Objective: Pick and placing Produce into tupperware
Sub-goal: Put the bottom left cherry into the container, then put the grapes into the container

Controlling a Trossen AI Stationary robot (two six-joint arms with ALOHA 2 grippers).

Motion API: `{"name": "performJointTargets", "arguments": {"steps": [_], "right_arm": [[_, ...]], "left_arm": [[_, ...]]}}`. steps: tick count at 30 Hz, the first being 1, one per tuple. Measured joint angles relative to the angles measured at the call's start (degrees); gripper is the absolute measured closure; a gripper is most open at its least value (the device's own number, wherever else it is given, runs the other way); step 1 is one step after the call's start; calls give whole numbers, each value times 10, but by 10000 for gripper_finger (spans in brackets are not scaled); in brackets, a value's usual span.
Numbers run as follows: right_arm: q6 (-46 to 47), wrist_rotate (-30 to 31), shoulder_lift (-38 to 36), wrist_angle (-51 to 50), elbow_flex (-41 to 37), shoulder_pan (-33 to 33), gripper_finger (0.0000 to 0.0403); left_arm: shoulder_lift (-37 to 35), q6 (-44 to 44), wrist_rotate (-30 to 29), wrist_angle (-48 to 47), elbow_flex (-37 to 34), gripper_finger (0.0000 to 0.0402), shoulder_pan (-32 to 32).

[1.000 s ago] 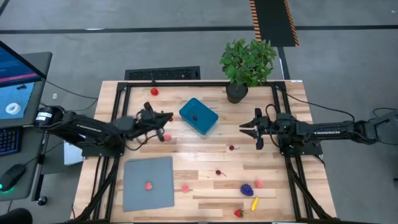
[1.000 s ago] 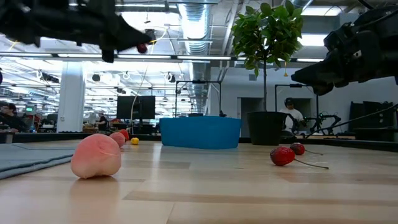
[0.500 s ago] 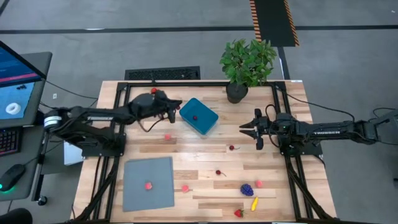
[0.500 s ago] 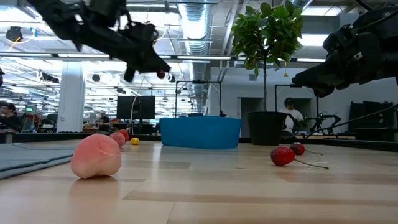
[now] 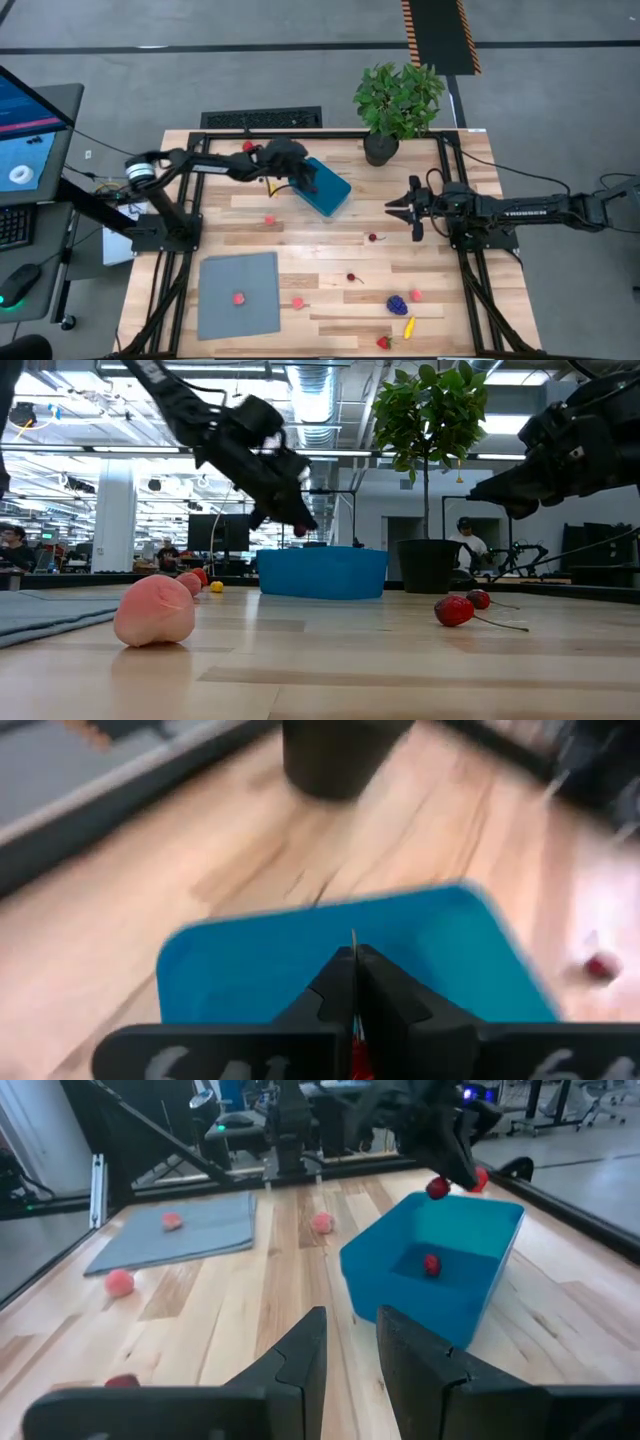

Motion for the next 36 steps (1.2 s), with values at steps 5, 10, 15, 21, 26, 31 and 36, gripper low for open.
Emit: {"name": "performJointTargets", "arguments": {"steps": [5, 10, 15, 21, 26, 31, 36], "right_arm": [[0, 0, 0, -10, 0, 13, 290], [11, 2, 0, -7, 0, 26, 290], [10, 2, 0, -7, 0, 31, 290], [10, 5, 0, 6, 0, 29, 290], [10, 5, 0, 5, 0, 29, 290], [10, 5, 0, 5, 0, 29, 290], [9, 5, 0, 4, 0, 29, 290]], "left_arm": [[47, 10, 1, -65, 62, 401, 0], [58, 18, -19, -137, 95, 401, 0], [58, 15, -44, -168, 100, 401, 1], [80, 8, -28, -168, 100, 401, 7], [90, -7, -59, -176, 100, 401, 6], [94, 31, -56, -157, 100, 373, 4], [96, 32, -69, -124, 100, 312, 1]]}}
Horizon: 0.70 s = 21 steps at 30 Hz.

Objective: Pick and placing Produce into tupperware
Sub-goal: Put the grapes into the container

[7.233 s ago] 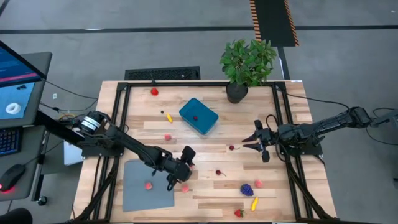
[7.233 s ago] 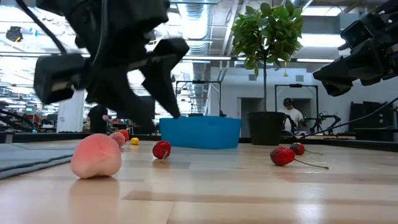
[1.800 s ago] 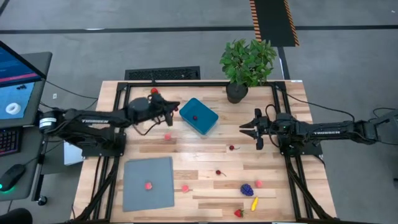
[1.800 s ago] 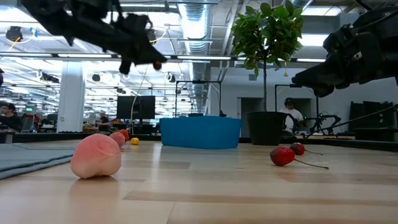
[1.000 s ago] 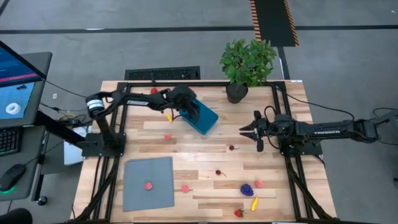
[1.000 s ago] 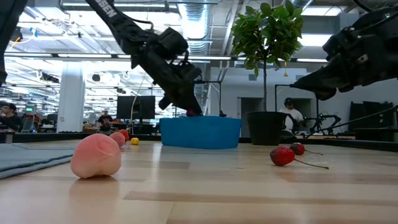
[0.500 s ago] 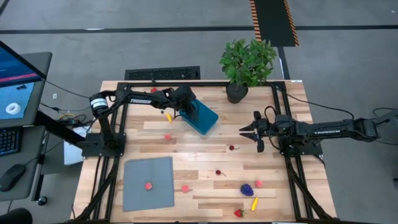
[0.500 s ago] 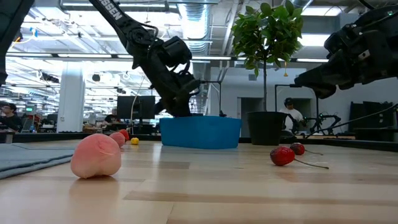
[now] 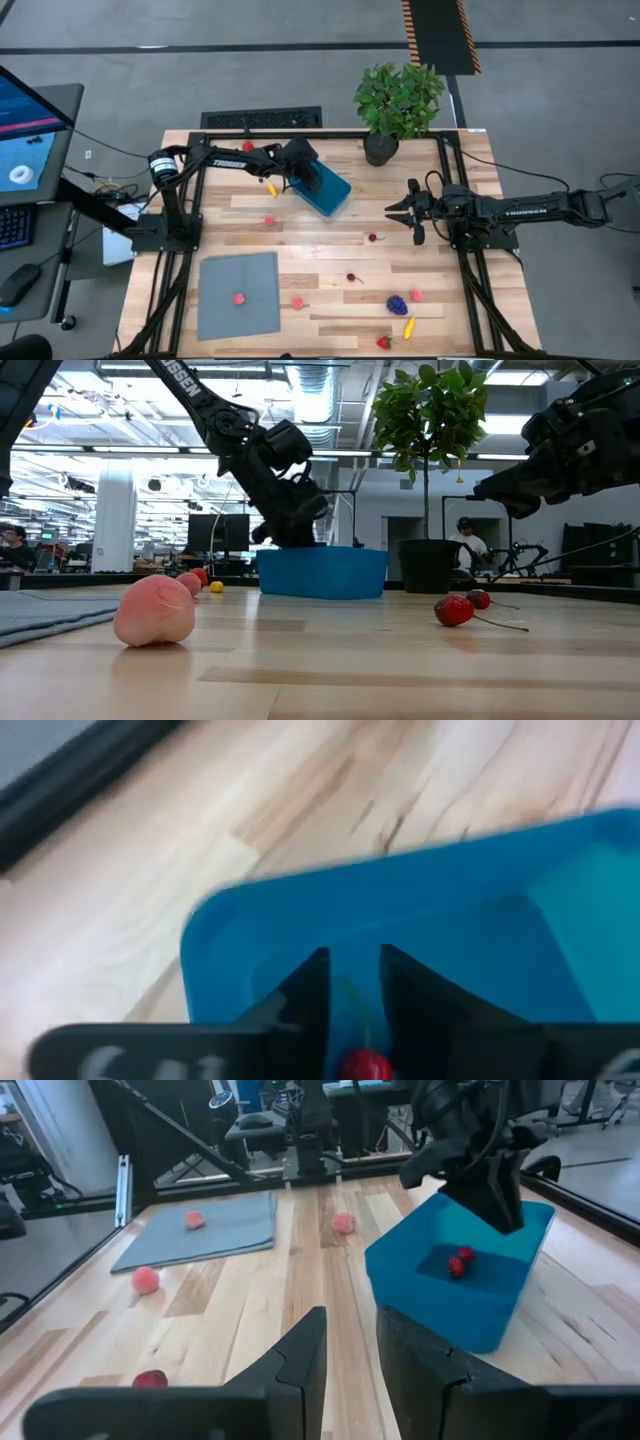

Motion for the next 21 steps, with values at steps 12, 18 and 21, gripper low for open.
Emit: {"name": "performJointTargets", "arguments": {"steps": [12, 18, 21], "right_arm": [[5, -1, 0, -8, 0, 0, 290], [20, -2, 3, -14, 0, 1, 290], [21, -1, 3, -11, 0, 6, 290]], "left_arm": [[-30, 11, 125, 38, -1, 281, -9], [-123, 42, 148, 40, -11, 298, -39], [-199, 46, 139, 62, -41, 303, -56]]}}
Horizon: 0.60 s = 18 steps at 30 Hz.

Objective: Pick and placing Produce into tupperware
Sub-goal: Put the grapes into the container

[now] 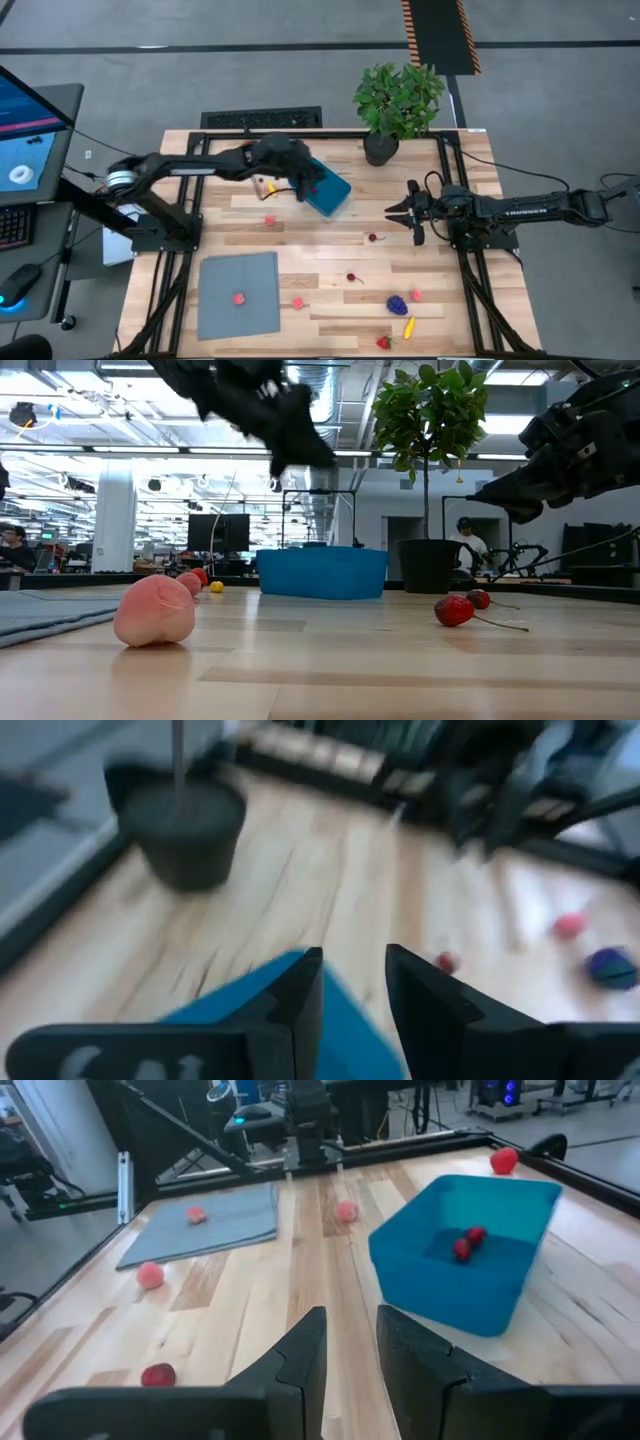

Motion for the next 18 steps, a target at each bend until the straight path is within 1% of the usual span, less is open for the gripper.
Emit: {"name": "performJointTargets", "arguments": {"steps": [5, 11, 15, 18], "right_arm": [[0, 12, -1, 21, 0, 20, 290], [-16, 25, -1, 70, 0, 42, 290], [-36, 25, -1, 98, 0, 54, 290], [-49, 25, -1, 113, 0, 62, 290]], "left_arm": [[-137, 19, -19, 43, -82, 303, -28], [-309, 21, -52, 106, -223, 303, -63], [-408, 8, -53, 161, -312, 303, -90], [-466, 8, -53, 171, -360, 303, -109]]}}
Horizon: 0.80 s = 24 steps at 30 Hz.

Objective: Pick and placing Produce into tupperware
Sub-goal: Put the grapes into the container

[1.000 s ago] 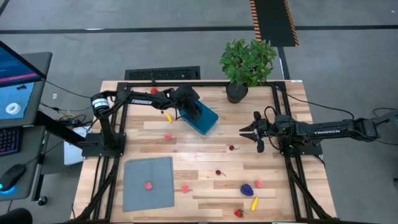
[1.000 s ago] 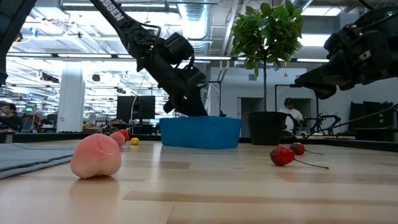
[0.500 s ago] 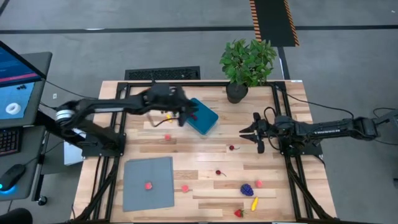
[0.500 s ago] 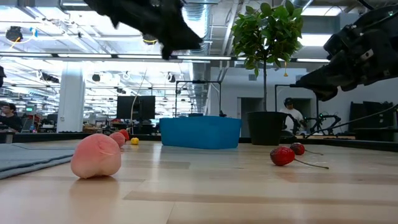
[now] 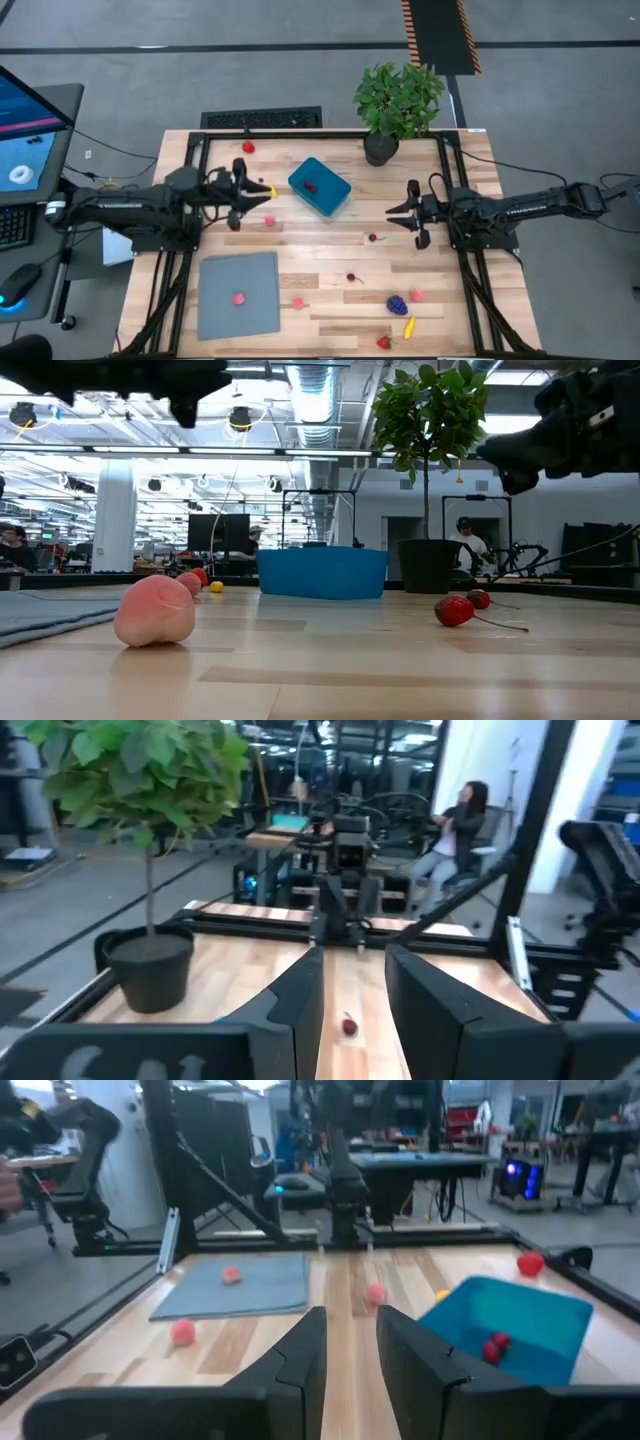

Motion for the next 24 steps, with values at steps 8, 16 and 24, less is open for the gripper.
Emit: {"name": "performJointTargets", "arguments": {"steps": [8, 16, 24], "right_arm": [[-13, 0, 0, 23, 0, 5, 290], [-8, 0, 0, 15, 0, 12, 290], [-30, 13, 0, 11, 0, 34, 290]], "left_arm": [[-90, 44, -1, 0, -79, 303, -48], [-161, 74, -32, 38, -155, 303, -72], [-218, 73, 9, 39, -204, 303, -71]]}}
